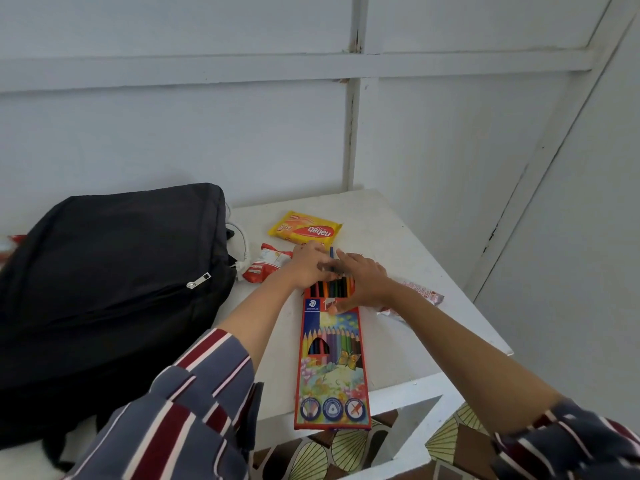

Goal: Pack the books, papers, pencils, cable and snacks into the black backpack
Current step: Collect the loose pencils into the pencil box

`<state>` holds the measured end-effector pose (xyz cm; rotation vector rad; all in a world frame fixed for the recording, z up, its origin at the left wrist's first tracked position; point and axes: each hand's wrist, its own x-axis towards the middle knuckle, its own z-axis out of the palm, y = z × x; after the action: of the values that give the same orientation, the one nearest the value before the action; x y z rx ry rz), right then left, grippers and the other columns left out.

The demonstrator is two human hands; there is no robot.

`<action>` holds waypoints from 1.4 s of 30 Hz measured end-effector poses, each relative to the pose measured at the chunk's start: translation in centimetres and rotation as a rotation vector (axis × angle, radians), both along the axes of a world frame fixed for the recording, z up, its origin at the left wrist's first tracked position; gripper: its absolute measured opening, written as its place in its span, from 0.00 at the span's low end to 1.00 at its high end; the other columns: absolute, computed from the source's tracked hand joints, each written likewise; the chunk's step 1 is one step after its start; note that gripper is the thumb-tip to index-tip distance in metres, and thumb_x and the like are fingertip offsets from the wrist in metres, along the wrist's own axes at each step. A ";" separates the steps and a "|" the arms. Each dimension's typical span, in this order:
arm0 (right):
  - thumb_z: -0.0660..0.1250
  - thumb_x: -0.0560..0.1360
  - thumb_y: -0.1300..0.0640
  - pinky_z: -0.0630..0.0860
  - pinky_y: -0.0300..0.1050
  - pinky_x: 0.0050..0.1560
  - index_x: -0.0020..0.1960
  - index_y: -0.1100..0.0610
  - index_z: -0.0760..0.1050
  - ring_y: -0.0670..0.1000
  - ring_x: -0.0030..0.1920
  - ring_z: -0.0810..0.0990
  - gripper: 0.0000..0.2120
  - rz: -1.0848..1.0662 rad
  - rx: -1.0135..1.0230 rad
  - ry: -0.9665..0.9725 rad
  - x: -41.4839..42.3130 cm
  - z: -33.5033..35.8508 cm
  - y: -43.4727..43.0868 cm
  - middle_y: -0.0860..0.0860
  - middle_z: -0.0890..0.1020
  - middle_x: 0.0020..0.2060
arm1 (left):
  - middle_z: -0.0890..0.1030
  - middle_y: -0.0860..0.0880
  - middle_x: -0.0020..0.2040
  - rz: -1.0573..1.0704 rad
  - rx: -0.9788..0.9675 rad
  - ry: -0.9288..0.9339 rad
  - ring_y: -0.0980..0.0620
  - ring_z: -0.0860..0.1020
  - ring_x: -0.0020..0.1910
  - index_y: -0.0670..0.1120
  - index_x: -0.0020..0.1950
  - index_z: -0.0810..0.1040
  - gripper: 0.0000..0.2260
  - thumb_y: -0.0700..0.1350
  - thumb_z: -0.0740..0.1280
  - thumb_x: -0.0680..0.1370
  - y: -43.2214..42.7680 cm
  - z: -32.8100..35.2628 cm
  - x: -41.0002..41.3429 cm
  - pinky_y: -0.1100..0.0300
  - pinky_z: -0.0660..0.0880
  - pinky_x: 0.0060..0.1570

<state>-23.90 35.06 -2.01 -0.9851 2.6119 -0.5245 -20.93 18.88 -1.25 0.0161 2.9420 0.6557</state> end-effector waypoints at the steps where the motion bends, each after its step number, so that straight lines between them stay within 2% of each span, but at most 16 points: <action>1: 0.74 0.64 0.41 0.46 0.58 0.73 0.76 0.48 0.44 0.56 0.75 0.50 0.52 -0.004 0.007 0.001 -0.1 -0.1 0.0 0.53 0.54 0.75 | 0.67 0.43 0.69 -0.005 -0.013 0.002 0.41 0.63 0.69 0.50 0.65 0.75 0.17 0.49 0.67 0.76 -0.1 0.0 0.1 0.46 0.61 0.67; 2: 0.74 0.64 0.41 0.46 0.58 0.73 0.76 0.48 0.43 0.56 0.75 0.49 0.53 -0.007 0.013 -0.002 -0.2 -0.2 -0.1 0.53 0.53 0.75 | 0.67 0.43 0.69 -0.028 -0.009 -0.004 0.41 0.63 0.69 0.49 0.67 0.73 0.20 0.48 0.68 0.76 -0.1 -0.1 0.2 0.46 0.62 0.67; 4: 0.74 0.63 0.40 0.46 0.58 0.73 0.76 0.48 0.42 0.57 0.75 0.49 0.55 -0.004 0.024 -0.010 -0.4 -0.4 -0.2 0.52 0.52 0.76 | 0.73 0.45 0.64 -0.075 0.040 -0.036 0.44 0.72 0.62 0.44 0.68 0.71 0.21 0.46 0.68 0.76 -0.1 0.0 0.5 0.51 0.70 0.60; 6: 0.74 0.63 0.39 0.46 0.59 0.73 0.76 0.49 0.42 0.57 0.75 0.49 0.55 -0.003 0.040 -0.008 -0.5 -0.4 -0.3 0.53 0.52 0.76 | 0.77 0.46 0.60 -0.075 0.097 -0.052 0.46 0.75 0.57 0.44 0.66 0.74 0.21 0.46 0.69 0.74 -0.3 0.4 0.8 0.52 0.73 0.56; 8: 0.74 0.64 0.39 0.47 0.59 0.73 0.77 0.50 0.42 0.57 0.75 0.49 0.55 -0.002 0.059 0.002 -0.5 -0.2 -0.4 0.53 0.52 0.76 | 0.78 0.45 0.59 -0.080 0.098 -0.032 0.44 0.75 0.58 0.43 0.61 0.78 0.19 0.47 0.72 0.72 -0.6 0.6 0.8 0.50 0.72 0.57; 12: 0.74 0.64 0.39 0.47 0.60 0.73 0.77 0.50 0.41 0.57 0.75 0.49 0.55 0.005 0.086 0.007 -0.5 0.0 -0.6 0.53 0.52 0.76 | 0.67 0.45 0.71 -0.060 0.059 -0.009 0.47 0.64 0.70 0.42 0.59 0.80 0.20 0.47 0.74 0.69 -0.7 1.2 1.0 0.56 0.63 0.63; 14: 0.74 0.64 0.40 0.46 0.60 0.73 0.77 0.50 0.42 0.57 0.75 0.49 0.55 0.010 0.085 0.000 -0.6 0.1 -0.6 0.52 0.52 0.76 | 0.67 0.47 0.70 -0.024 0.099 0.024 0.48 0.64 0.69 0.43 0.61 0.78 0.22 0.47 0.76 0.68 -0.7 1.2 1.1 0.55 0.63 0.63; 17: 0.74 0.65 0.40 0.46 0.59 0.73 0.77 0.50 0.42 0.56 0.75 0.49 0.54 0.025 0.089 -0.006 -0.5 0.2 -0.5 0.52 0.51 0.76 | 0.74 0.48 0.63 -0.066 0.174 0.006 0.47 0.71 0.63 0.46 0.64 0.74 0.24 0.48 0.74 0.70 -0.7 0.7 1.3 0.53 0.70 0.60; 20: 0.74 0.65 0.40 0.45 0.60 0.74 0.77 0.50 0.43 0.56 0.75 0.49 0.53 0.036 0.097 -0.012 -0.5 0.3 -0.4 0.52 0.51 0.76 | 0.74 0.48 0.65 -0.083 0.155 -0.062 0.48 0.74 0.62 0.46 0.69 0.69 0.27 0.49 0.72 0.72 -0.5 0.5 1.8 0.54 0.72 0.60; 24: 0.73 0.64 0.39 0.45 0.59 0.74 0.77 0.51 0.46 0.56 0.75 0.49 0.52 0.047 0.114 -0.011 -0.5 0.4 -0.5 0.51 0.52 0.76 | 0.74 0.48 0.66 -0.094 0.099 -0.044 0.50 0.74 0.60 0.43 0.66 0.74 0.25 0.50 0.72 0.72 -0.4 1.1 2.1 0.58 0.72 0.56; 28: 0.72 0.65 0.37 0.48 0.59 0.74 0.76 0.52 0.52 0.56 0.75 0.53 0.49 0.078 0.166 0.001 -0.7 0.7 -0.8 0.53 0.55 0.75 | 0.81 0.45 0.54 -0.027 0.202 -0.028 0.50 0.78 0.50 0.42 0.54 0.82 0.15 0.46 0.74 0.70 -0.4 1.3 2.4 0.65 0.72 0.45; 31: 0.71 0.66 0.36 0.55 0.57 0.72 0.73 0.51 0.57 0.56 0.73 0.58 0.43 0.094 0.175 -0.034 -0.8 0.9 -0.7 0.53 0.58 0.74 | 0.82 0.44 0.51 -0.006 0.226 -0.028 0.53 0.77 0.45 0.40 0.50 0.83 0.13 0.45 0.75 0.69 -0.4 1.3 2.6 0.65 0.71 0.42; 34: 0.68 0.70 0.39 0.57 0.56 0.72 0.73 0.50 0.59 0.57 0.73 0.57 0.37 0.107 0.161 -0.096 -0.6 1.4 -0.6 0.54 0.58 0.74 | 0.82 0.44 0.52 0.027 0.312 -0.001 0.54 0.77 0.47 0.41 0.48 0.84 0.10 0.44 0.74 0.70 -0.3 1.3 3.1 0.66 0.70 0.45; 37: 0.63 0.77 0.48 0.57 0.52 0.71 0.73 0.55 0.61 0.55 0.74 0.56 0.26 0.106 0.047 -0.136 -0.6 2.6 -0.6 0.56 0.62 0.73 | 0.82 0.48 0.51 0.127 0.402 0.176 0.57 0.76 0.48 0.44 0.49 0.83 0.07 0.45 0.69 0.75 -0.8 1.9 3.3 0.64 0.69 0.46; 39: 0.60 0.79 0.52 0.58 0.49 0.70 0.73 0.58 0.61 0.54 0.73 0.60 0.24 0.043 -0.037 -0.090 -1.1 3.5 -0.7 0.55 0.63 0.73 | 0.81 0.47 0.55 0.231 0.409 0.277 0.54 0.77 0.53 0.43 0.52 0.82 0.08 0.45 0.67 0.76 -1.6 2.6 3.4 0.64 0.68 0.52; 42: 0.59 0.80 0.54 0.59 0.46 0.69 0.71 0.57 0.65 0.54 0.71 0.63 0.21 0.017 -0.071 0.054 -1.8 5.0 -1.4 0.54 0.66 0.71 | 0.79 0.47 0.59 0.322 0.308 0.347 0.51 0.75 0.59 0.43 0.56 0.81 0.10 0.42 0.67 0.76 -3.2 3.8 4.0 0.66 0.65 0.54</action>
<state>-25.70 33.63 3.02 -1.0562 2.6465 -0.5987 -16.95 15.68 2.56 -0.3552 3.1621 1.2650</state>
